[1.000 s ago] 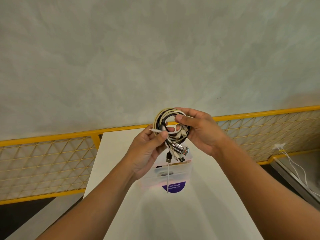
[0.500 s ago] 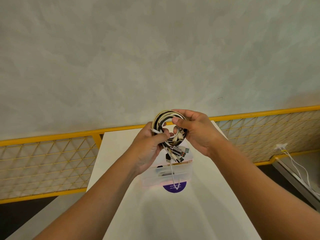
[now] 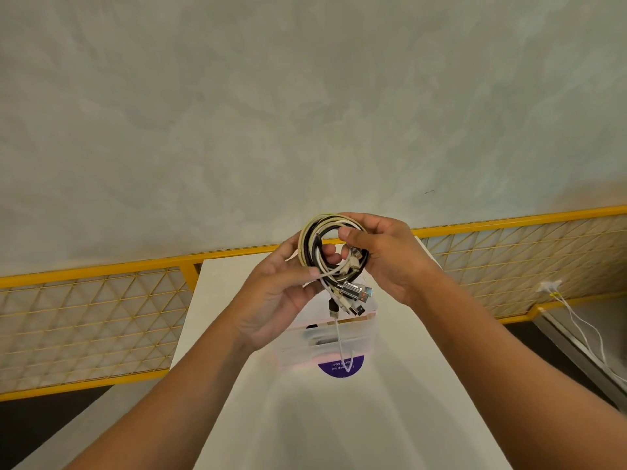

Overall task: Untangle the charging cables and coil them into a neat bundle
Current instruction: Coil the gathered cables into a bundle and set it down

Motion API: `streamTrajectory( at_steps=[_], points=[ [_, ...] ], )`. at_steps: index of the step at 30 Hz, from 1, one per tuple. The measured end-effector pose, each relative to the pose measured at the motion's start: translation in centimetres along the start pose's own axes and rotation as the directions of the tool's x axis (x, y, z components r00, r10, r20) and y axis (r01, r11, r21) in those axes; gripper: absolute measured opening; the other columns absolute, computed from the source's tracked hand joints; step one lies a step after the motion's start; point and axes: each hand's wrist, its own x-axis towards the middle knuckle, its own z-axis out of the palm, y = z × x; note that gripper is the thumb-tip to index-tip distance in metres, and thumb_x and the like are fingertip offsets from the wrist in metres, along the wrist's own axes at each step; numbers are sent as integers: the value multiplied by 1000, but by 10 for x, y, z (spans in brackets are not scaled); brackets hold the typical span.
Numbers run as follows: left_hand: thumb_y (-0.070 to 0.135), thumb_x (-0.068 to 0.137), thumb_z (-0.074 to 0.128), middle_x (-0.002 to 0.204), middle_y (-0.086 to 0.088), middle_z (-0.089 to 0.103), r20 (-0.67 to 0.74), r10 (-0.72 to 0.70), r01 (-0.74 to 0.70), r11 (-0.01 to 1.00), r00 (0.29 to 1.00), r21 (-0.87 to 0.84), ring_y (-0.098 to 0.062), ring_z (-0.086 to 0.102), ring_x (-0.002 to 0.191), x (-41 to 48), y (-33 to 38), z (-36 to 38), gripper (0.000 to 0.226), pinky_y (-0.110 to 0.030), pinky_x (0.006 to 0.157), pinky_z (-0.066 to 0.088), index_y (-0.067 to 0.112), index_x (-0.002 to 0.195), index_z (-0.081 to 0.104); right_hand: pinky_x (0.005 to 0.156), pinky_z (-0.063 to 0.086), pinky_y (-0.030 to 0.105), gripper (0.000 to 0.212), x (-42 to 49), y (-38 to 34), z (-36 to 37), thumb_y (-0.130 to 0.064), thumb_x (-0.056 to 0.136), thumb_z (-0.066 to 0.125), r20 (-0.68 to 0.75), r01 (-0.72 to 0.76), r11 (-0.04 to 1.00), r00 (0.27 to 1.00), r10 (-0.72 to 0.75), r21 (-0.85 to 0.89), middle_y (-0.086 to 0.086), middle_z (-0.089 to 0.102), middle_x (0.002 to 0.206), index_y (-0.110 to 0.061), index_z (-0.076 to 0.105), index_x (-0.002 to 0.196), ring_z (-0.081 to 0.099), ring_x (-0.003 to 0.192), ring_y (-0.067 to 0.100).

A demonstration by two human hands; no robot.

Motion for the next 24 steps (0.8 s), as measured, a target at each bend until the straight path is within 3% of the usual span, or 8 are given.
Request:
streamTrajectory(
  at_steps=[5, 8, 11, 14, 17, 20, 24],
  points=[
    [-19, 79, 54, 141, -21, 55, 135, -4, 34, 973, 991, -226, -37, 50, 134, -2, -4, -9, 73, -51, 111, 41, 4, 147, 42, 79, 55, 37, 23, 2, -1, 1, 2, 94, 61, 16, -37, 992, 999, 36, 118, 19, 66, 103, 0, 69, 115, 57, 90, 33],
    [-20, 76, 59, 149, -14, 50, 172, 8, 20, 986, 985, -163, -35, 49, 136, -4, -4, -8, 83, -47, 112, 40, 12, 149, 40, 71, 57, 32, 22, 1, -2, 2, 2, 94, 61, 16, -44, 989, 999, 42, 142, 19, 65, 101, 1, 69, 114, 55, 89, 33],
    [-12, 88, 61, 145, -12, 55, 52, 35, -31, 997, 998, -72, -33, 52, 134, -3, -4, -1, 68, -45, 110, 43, 16, 147, 43, 73, 60, 35, 24, 2, -2, 2, 2, 94, 61, 15, -42, 990, 999, 41, 134, 20, 66, 102, 1, 69, 116, 59, 87, 34],
    [4, 85, 63, 128, -15, 67, -131, 43, -52, 996, 991, -67, -31, 64, 120, 0, -5, 8, 54, -45, 104, 50, 15, 136, 49, 82, 58, 42, 25, 3, -2, 2, 1, 93, 63, 13, -32, 993, 999, 30, 118, 21, 66, 103, 0, 69, 117, 59, 86, 34],
    [16, 73, 74, 104, -17, 75, -326, 91, -82, 996, 941, 40, -27, 73, 97, 5, -8, 11, 47, -40, 93, 58, 7, 113, 50, 64, 56, 31, 25, 2, -5, 4, 2, 94, 62, -24, -5, 993, 1000, 8, 120, 12, 64, 89, 1, 68, 118, 57, 66, 21],
    [30, 71, 81, 91, -14, 74, -478, 122, 24, 957, 870, 289, -24, 73, 84, 6, -10, 11, 39, -31, 73, 60, 7, 87, 54, 61, 52, 31, 24, 0, -5, 3, 1, 93, 64, -90, 44, 997, 995, -39, 57, 7, 66, 84, -3, 69, 116, 55, 61, 18],
    [28, 80, 81, 76, -7, 72, -540, 131, 149, 884, 831, 443, -15, 66, 67, 6, -11, 11, 28, -25, 61, 56, 3, 87, 71, 64, 54, 31, 20, -3, 1, 5, -2, 93, 67, -155, 76, 993, 984, -89, -91, 5, 68, 80, -15, 72, 108, 58, 61, 16]
  ],
)
